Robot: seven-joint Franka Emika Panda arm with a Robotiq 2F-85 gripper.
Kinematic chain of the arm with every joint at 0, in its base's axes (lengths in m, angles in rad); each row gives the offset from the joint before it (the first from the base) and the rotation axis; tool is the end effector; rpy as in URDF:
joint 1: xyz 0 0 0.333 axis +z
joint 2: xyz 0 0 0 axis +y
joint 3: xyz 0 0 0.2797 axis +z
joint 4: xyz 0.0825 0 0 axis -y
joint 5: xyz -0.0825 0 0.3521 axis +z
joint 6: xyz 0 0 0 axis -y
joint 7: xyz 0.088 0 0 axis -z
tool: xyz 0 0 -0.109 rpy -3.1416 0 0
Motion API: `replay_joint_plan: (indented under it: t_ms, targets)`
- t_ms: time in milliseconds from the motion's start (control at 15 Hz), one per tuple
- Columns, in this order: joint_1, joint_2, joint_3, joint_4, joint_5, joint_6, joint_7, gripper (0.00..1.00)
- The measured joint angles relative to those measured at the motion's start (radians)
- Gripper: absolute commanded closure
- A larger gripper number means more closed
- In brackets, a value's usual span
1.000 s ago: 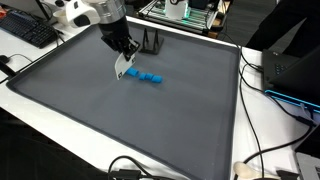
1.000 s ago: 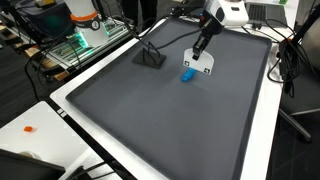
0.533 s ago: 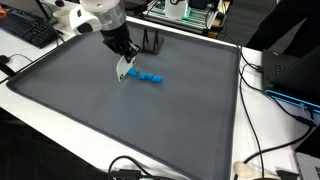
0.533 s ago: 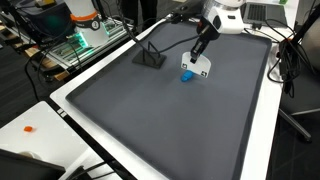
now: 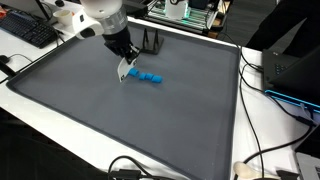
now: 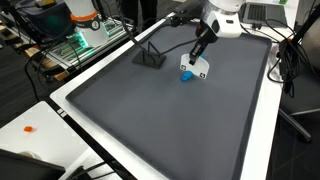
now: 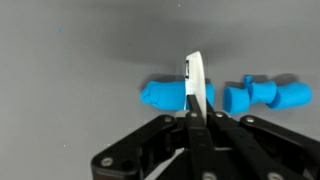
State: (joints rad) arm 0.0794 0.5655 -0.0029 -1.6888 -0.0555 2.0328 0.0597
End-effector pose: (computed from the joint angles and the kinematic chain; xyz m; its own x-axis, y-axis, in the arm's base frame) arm 0.6051 0.0433 0.2410 0.9753 0.0399 -0.2172 0.0536 -0.9969 0.0576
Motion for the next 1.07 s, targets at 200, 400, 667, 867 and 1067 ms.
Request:
replay_joint_plan:
  t_ms: [200, 400, 667, 867, 1067]
  targets:
    - [0.000, 0.006, 0.000, 0.000, 0.000, 0.000, 0.000, 0.99]
    - [0.000, 0.013, 0.000, 0.000, 0.000, 0.001, 0.000, 0.99]
    - [-0.001, 0.014, 0.000, 0.000, 0.003, 0.001, -0.001, 0.99]
    - [-0.010, 0.015, 0.004, 0.000, 0.027, 0.001, -0.005, 0.99]
    - [-0.029, 0.014, 0.009, 0.000, 0.069, 0.001, -0.015, 0.99]
